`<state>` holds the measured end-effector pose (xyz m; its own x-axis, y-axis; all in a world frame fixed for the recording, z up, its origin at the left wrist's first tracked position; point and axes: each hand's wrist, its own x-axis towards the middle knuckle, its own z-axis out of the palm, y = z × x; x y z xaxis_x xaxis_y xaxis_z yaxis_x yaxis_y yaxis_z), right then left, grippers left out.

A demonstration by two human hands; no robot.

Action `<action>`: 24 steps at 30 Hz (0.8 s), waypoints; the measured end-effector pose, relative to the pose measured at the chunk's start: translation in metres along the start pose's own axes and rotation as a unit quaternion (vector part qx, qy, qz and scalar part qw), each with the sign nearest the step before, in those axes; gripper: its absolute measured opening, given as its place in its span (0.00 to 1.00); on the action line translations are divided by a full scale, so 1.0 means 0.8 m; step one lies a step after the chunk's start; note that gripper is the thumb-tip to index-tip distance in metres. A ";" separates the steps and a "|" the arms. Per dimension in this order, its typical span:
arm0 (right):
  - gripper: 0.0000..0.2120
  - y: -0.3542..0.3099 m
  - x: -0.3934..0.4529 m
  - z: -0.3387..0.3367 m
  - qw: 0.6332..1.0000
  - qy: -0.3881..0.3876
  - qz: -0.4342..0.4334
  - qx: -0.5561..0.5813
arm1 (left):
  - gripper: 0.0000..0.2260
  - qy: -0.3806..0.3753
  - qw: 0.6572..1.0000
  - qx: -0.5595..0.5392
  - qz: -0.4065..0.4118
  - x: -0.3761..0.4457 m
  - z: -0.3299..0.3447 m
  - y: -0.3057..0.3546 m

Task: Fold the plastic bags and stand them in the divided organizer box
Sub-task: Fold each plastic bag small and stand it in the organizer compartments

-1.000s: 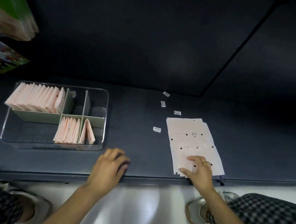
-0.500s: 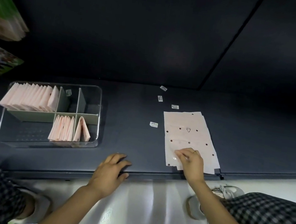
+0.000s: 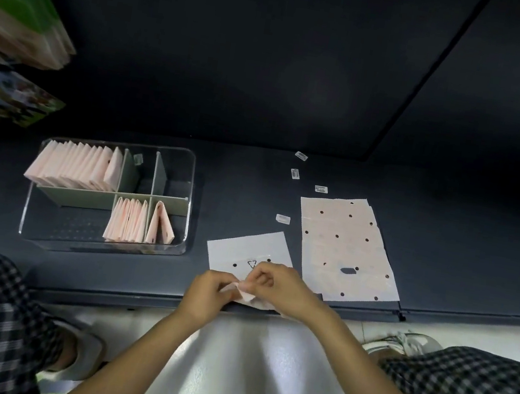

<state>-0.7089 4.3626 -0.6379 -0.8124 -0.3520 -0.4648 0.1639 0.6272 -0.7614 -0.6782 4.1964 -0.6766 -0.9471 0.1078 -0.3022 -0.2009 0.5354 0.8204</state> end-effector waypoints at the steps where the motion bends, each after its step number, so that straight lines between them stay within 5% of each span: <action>1: 0.15 0.000 -0.002 -0.010 0.999 -0.028 0.018 0.020 | 0.04 0.005 0.999 -0.046 -0.021 0.000 -0.002 -0.004; 5: 0.13 0.011 -0.006 -0.058 0.997 -0.043 0.043 0.037 | 0.04 0.061 0.961 -0.247 -0.109 0.003 -0.010 -0.007; 12: 0.04 0.041 0.028 -0.050 0.983 0.098 0.100 0.119 | 0.06 0.154 0.928 -0.298 -0.161 0.010 -0.012 -0.012; 16: 0.07 0.053 0.047 -0.022 0.978 0.159 0.129 0.023 | 0.16 0.247 0.946 -0.155 -0.143 0.002 -0.002 -0.009; 19: 0.10 0.052 0.052 -0.011 0.970 0.205 0.132 -0.005 | 0.18 0.306 0.951 0.020 -0.036 -0.018 0.009 -0.006; 24: 0.12 0.052 0.057 -0.003 0.971 0.202 0.118 -0.048 | 0.24 0.092 0.957 0.252 0.112 -0.035 0.034 -0.027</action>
<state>-0.7403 4.3739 -0.6895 -0.9153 0.0979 -0.3908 0.3342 0.7260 -0.6009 -0.6406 4.2050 -0.6992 -0.9896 0.1430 -0.0177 0.1148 0.8567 0.5029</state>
